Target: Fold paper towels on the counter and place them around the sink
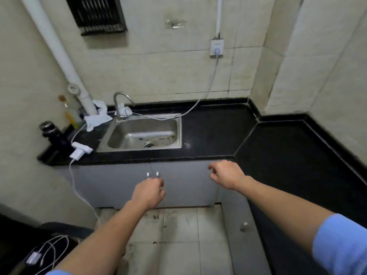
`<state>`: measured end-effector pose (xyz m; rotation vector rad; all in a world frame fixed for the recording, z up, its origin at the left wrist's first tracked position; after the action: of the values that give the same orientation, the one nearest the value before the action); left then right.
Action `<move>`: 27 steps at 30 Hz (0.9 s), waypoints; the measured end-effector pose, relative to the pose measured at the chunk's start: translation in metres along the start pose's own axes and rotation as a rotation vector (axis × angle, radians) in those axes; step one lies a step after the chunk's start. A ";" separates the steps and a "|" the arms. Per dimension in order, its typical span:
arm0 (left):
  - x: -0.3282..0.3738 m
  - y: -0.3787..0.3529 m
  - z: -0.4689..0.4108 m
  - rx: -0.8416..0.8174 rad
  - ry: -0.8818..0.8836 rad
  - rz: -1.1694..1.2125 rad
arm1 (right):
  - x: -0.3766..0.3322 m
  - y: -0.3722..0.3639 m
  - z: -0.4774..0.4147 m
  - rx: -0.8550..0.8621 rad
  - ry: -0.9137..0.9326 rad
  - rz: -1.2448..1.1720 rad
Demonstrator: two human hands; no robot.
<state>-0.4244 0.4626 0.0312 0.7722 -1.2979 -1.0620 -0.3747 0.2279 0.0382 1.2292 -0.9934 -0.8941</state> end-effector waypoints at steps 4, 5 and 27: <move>-0.064 0.023 -0.036 0.043 0.111 0.009 | -0.045 0.002 -0.080 0.013 0.113 0.000; -0.079 0.029 -0.048 0.055 0.124 0.011 | -0.056 0.002 -0.100 0.012 0.129 0.007; -0.349 0.149 -0.311 0.085 0.297 0.142 | -0.224 0.014 -0.489 -0.070 0.338 -0.005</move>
<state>-0.0749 0.8046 -0.0081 0.8535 -1.1301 -0.7508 0.0142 0.5974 -0.0029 1.2732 -0.6834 -0.6896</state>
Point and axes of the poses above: each hand's wrist, its own z-axis away from the middle knuckle, its own y-axis out of the back of the hand, x = y × z, the point moved 8 cm from there along -z, towards the middle knuckle, and after that the axes turned 15 degrees about z, right-handed, at the moved point
